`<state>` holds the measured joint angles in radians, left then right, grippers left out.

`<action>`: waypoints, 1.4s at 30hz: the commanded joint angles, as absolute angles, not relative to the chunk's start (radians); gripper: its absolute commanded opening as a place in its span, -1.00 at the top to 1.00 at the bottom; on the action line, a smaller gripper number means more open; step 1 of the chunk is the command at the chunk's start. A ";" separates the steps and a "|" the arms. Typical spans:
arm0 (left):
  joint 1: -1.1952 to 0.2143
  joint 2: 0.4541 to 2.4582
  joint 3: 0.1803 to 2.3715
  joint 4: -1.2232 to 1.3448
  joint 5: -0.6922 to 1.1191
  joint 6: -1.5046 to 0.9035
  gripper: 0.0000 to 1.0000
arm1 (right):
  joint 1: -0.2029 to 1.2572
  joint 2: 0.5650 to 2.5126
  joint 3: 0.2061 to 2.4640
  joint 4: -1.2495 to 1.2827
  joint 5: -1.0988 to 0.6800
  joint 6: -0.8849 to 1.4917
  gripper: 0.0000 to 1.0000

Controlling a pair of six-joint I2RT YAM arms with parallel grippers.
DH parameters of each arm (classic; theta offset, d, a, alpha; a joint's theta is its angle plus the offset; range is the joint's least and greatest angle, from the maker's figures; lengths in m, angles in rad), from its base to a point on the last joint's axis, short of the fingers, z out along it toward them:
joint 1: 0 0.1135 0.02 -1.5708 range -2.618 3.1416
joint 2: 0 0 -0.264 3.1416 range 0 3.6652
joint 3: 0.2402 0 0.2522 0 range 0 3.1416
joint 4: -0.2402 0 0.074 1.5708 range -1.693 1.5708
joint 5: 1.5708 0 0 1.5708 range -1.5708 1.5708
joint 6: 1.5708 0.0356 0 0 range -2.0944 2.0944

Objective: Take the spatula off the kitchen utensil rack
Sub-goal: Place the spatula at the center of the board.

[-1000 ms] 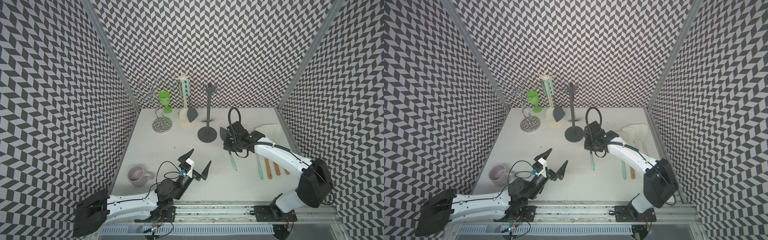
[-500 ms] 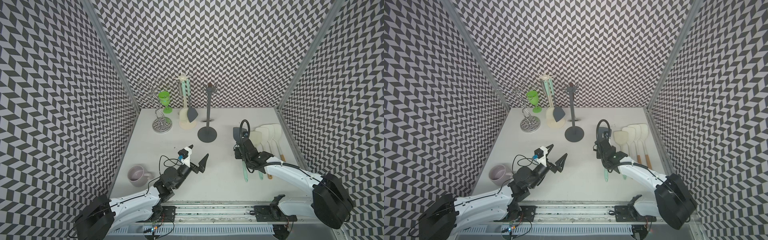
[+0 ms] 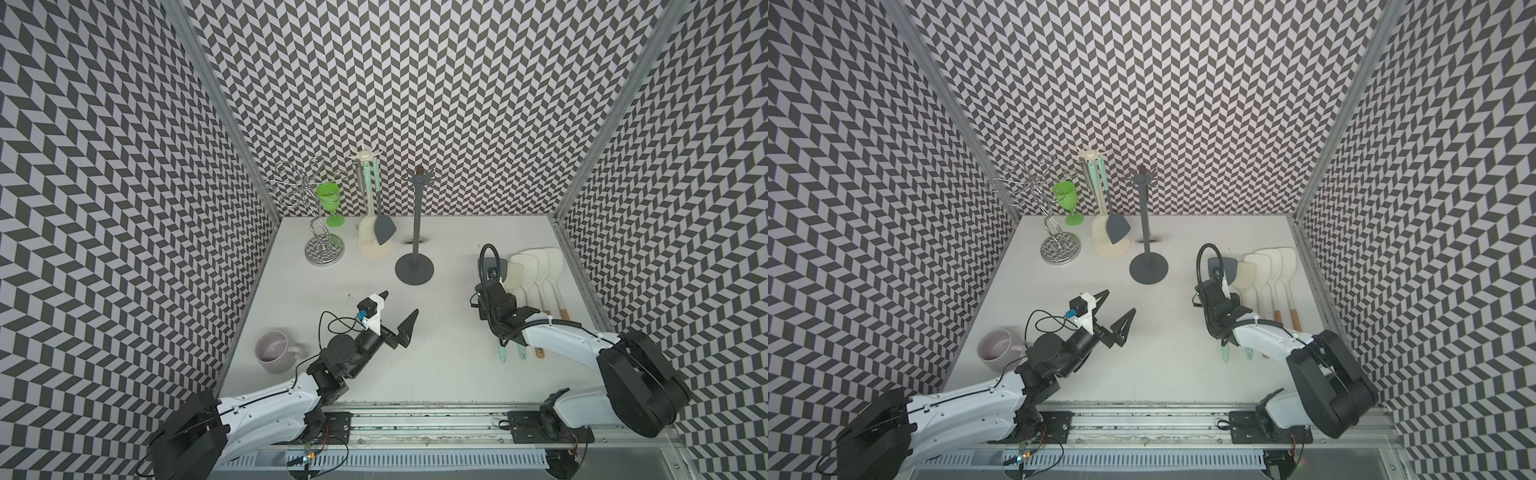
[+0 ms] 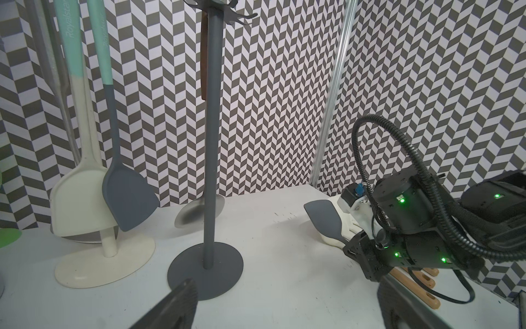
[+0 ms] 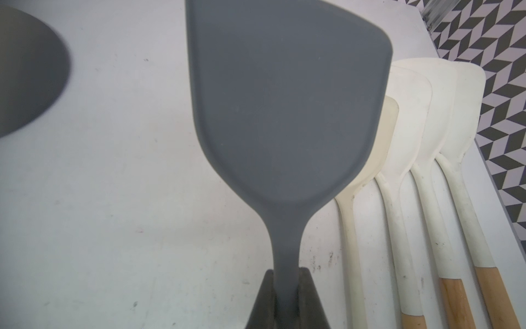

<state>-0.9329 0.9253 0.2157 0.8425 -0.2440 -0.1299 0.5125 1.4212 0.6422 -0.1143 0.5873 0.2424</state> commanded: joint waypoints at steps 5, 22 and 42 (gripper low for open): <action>-0.927 0.916 0.238 0.848 -0.230 -0.135 -1.00 | 0.468 1.500 0.669 -0.056 0.579 0.194 1.00; -0.927 0.919 0.230 0.857 -0.235 -0.133 -1.00 | 0.464 1.621 0.730 -0.108 0.601 0.198 0.68; -0.926 0.899 0.224 0.857 -0.230 -0.129 -1.00 | 0.465 1.605 0.773 -0.164 0.560 0.210 0.28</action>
<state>-0.9329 0.9123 0.2153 0.8433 -0.2405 -0.1291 0.4679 1.6463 0.7464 -0.1581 0.5701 0.2031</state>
